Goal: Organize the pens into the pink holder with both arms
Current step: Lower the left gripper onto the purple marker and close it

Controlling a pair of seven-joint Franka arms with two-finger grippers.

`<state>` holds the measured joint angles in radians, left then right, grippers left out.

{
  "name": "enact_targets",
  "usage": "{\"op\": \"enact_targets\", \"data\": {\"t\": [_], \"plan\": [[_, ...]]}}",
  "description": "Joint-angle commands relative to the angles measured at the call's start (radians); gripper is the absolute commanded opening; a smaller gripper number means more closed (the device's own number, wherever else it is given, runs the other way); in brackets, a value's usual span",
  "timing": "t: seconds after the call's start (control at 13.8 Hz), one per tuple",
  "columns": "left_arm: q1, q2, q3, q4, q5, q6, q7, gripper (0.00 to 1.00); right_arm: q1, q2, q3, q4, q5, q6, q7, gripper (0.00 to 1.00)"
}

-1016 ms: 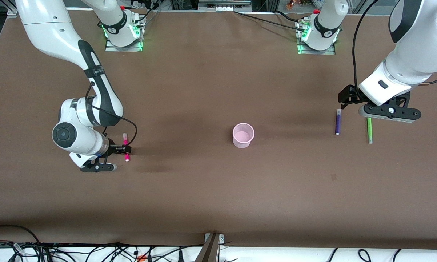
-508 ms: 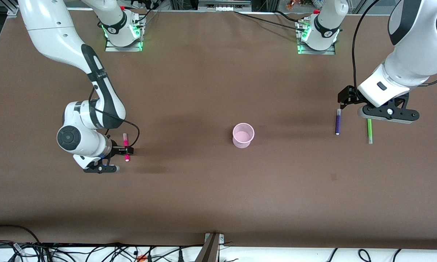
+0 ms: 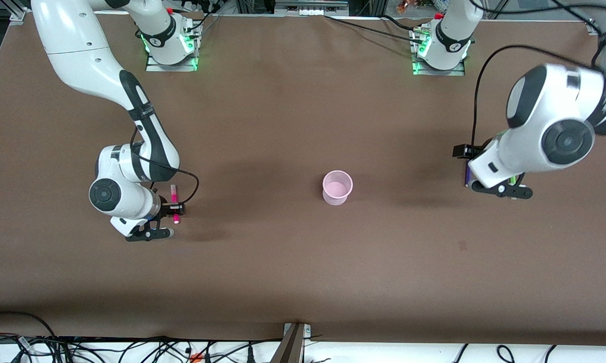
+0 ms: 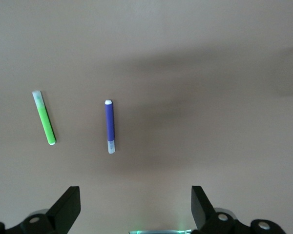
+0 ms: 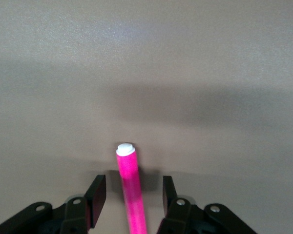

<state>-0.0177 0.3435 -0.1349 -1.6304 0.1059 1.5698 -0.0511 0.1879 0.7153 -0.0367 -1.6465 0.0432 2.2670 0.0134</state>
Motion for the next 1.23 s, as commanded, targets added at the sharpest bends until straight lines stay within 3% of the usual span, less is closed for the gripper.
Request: {"op": "enact_targets", "data": {"t": [0.0, 0.22, 0.51, 0.65, 0.94, 1.16], "plan": [[0.074, 0.043, -0.005, -0.015, 0.017, 0.024, 0.025, 1.0, -0.002, 0.016, 0.006, 0.016, 0.004, 0.016, -0.018, 0.46], [0.128, 0.038, -0.006, -0.112, 0.015, 0.128, 0.231, 1.0, 0.002, 0.016, 0.005, 0.011, 0.006, 0.016, -0.017, 0.41], [0.22, 0.028, -0.012, -0.27, 0.015, 0.376, 0.42, 1.0, 0.004, 0.016, 0.006, 0.011, 0.006, 0.011, -0.018, 0.08], [0.237, 0.006, -0.014, -0.357, 0.015, 0.493, 0.454, 1.0, 0.005, 0.013, 0.006, 0.013, 0.004, 0.008, -0.021, 0.01], [0.239, -0.076, -0.015, -0.596, 0.015, 0.746, 0.455, 1.0, 0.027, -0.037, 0.011, 0.016, 0.003, -0.003, -0.03, 0.0], [0.258, -0.077, -0.015, -0.634, 0.015, 0.817, 0.456, 1.0, 0.05, -0.137, 0.046, 0.005, 0.009, -0.066, -0.093, 0.0]]}}
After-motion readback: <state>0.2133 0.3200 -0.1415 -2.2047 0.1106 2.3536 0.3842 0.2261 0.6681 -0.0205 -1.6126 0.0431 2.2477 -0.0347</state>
